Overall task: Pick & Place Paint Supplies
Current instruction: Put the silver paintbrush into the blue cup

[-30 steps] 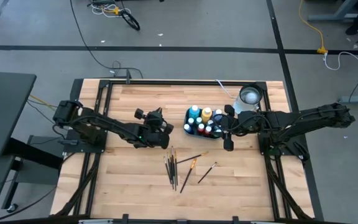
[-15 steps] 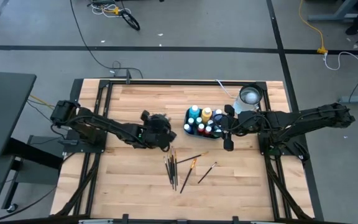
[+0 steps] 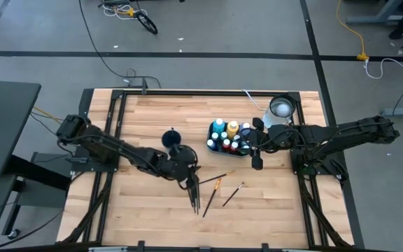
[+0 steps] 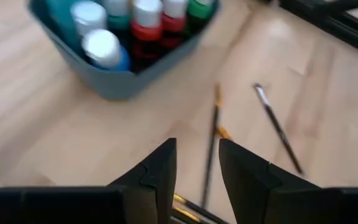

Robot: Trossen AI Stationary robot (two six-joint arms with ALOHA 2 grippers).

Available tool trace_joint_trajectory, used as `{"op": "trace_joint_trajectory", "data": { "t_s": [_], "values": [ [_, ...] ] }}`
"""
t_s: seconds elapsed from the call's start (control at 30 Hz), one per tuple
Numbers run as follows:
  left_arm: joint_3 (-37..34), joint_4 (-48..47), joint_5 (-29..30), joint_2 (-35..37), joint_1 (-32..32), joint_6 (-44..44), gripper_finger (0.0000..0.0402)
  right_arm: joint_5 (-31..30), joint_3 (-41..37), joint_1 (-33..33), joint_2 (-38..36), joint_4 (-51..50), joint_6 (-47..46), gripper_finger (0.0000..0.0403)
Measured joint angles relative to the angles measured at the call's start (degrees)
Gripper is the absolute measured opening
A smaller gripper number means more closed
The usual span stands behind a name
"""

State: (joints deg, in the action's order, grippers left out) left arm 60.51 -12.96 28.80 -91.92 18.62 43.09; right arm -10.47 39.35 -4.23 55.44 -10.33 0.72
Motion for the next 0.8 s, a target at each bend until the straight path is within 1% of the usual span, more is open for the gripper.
{"op": "trace_joint_trajectory", "data": {
  "t_s": [0.03, 0.1, 0.23, 0.3, 0.4, 0.5, 0.6, 0.67, 0.8],
  "values": [
    [0.00, 0.32, -0.78, 0.00, 0.35, -0.21, 0.0128, 0.29, 0.00, 0.00, 0.00, 0.32, 0.22, 0.0162],
    [0.01, 0.16, -1.48, 0.02, 1.04, -1.51, 0.0128, 2.91, 0.00, 0.00, 0.00, 0.33, 0.30, 0.0162],
    [0.00, 0.42, -1.44, 0.02, 1.81, -2.62, 0.0128, 13.31, 0.00, -0.26, 0.00, -1.91, -3.02, 0.0162],
    [0.00, 0.35, -1.40, 0.02, 1.86, -2.65, 0.0128, 16.27, 0.00, -0.88, 0.00, -5.33, -3.49, 0.0162],
    [0.01, 0.40, -0.83, 0.02, 1.85, -3.34, 0.0128, 16.11, 0.00, -2.54, 0.46, -11.50, -4.46, 0.0162],
    [0.00, 0.41, 1.62, 0.02, 1.85, -3.27, 0.0127, 16.18, -0.04, -4.61, 2.41, -14.51, -4.66, 0.0162],
    [0.00, 0.40, 3.49, 0.02, 1.83, -3.26, 0.0127, 17.59, -1.31, -7.73, 5.78, -13.25, -2.08, 0.0162],
    [0.00, 0.41, 3.58, 0.02, 1.81, -3.26, 0.0127, 17.35, -2.61, -9.69, 8.06, -12.03, -0.74, 0.0162],
    [0.00, 0.40, 3.56, 0.02, 1.81, -3.26, 0.0128, 15.80, -5.28, -12.21, 12.51, -6.49, -4.30, 0.0162]
  ]
}}
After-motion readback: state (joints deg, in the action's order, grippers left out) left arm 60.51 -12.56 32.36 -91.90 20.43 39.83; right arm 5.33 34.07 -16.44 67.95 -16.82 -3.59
